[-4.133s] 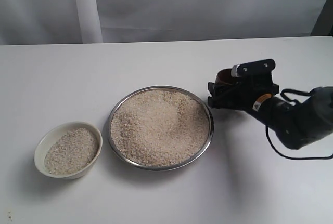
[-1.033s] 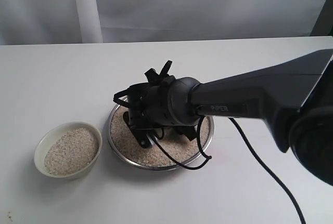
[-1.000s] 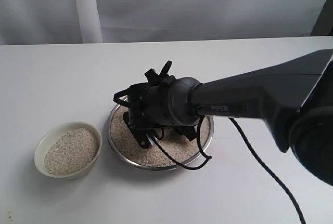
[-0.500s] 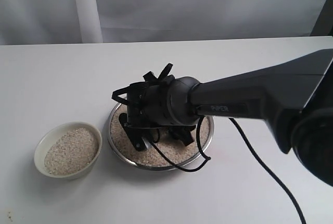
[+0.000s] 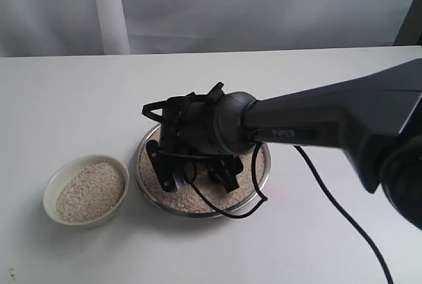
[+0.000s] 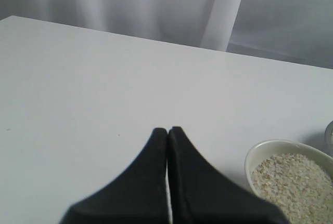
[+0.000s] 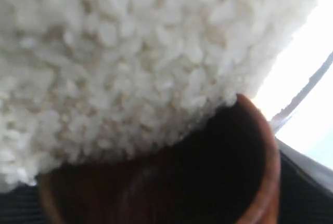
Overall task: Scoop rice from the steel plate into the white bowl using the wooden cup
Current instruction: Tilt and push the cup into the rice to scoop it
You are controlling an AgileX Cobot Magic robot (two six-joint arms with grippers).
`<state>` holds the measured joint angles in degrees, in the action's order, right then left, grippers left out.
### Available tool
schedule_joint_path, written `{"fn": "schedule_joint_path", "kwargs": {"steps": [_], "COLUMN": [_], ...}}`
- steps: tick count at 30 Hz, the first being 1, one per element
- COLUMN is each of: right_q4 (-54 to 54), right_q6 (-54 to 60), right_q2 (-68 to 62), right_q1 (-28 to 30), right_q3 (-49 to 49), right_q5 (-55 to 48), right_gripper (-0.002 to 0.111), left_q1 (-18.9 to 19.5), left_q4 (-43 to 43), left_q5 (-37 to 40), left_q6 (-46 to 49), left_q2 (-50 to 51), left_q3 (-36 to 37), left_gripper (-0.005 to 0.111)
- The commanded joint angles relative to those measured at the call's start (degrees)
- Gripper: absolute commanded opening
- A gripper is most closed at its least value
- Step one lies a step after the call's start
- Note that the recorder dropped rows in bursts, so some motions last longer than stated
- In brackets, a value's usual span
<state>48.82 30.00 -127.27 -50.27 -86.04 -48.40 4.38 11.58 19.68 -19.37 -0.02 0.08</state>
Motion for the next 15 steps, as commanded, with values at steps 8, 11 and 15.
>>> {"fn": "schedule_joint_path", "kwargs": {"steps": [8,11,15], "right_q4": [-9.78,-12.65,-15.56], "right_q6": [0.04,0.04,0.04], "right_q2": [2.20,2.33,2.33], "right_q1": [-0.50,-0.50,-0.36], "right_q3": [-0.03,-0.03,-0.03], "right_q5": [4.74,7.53,9.57], "right_gripper": [0.000,0.000,0.000], "left_q1": [-0.37,-0.37,-0.37], "left_q4": [-0.33,-0.33,-0.33], "left_q5": [-0.35,-0.35,-0.35], "left_q6": [-0.09,-0.09,-0.09], "left_q2": [0.02,0.02,0.02], "left_q3": [-0.08,-0.08,-0.08], "left_gripper": [0.000,0.000,0.000]}}
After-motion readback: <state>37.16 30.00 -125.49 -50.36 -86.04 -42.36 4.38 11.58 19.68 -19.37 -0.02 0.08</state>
